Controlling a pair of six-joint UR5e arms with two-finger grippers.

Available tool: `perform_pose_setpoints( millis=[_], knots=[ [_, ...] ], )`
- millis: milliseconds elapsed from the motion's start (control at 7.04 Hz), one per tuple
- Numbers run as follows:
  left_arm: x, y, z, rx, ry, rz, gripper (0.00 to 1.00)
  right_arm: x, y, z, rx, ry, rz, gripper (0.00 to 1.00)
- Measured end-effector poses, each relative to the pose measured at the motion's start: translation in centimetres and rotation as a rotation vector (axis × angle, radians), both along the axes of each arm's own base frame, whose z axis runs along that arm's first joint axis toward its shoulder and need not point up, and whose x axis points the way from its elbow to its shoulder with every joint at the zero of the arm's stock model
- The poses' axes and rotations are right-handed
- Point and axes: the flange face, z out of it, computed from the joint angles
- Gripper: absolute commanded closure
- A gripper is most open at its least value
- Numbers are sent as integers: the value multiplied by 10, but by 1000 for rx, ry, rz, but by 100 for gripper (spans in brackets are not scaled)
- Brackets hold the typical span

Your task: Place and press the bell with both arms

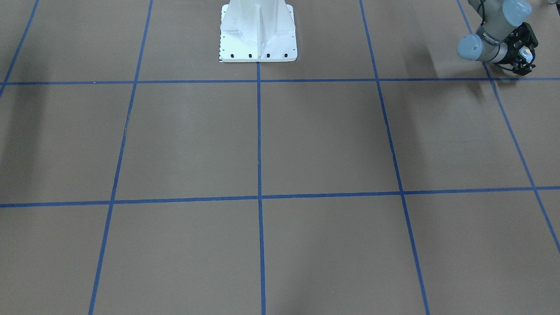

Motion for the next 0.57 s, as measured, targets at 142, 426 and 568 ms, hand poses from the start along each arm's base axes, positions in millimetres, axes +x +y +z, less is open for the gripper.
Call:
perform_pose_setpoints(
  millis=[142, 426, 568],
  knots=[
    [0, 1, 4, 2, 0, 2, 0, 0, 0, 0, 0, 0, 0, 0],
    [-1, 4, 10, 8, -2, 1, 18, 0, 1, 0, -1, 0, 0, 0],
    [1, 7, 11, 16, -5, -3, 58, 0, 1, 0, -1, 0, 0, 0]
  ],
)
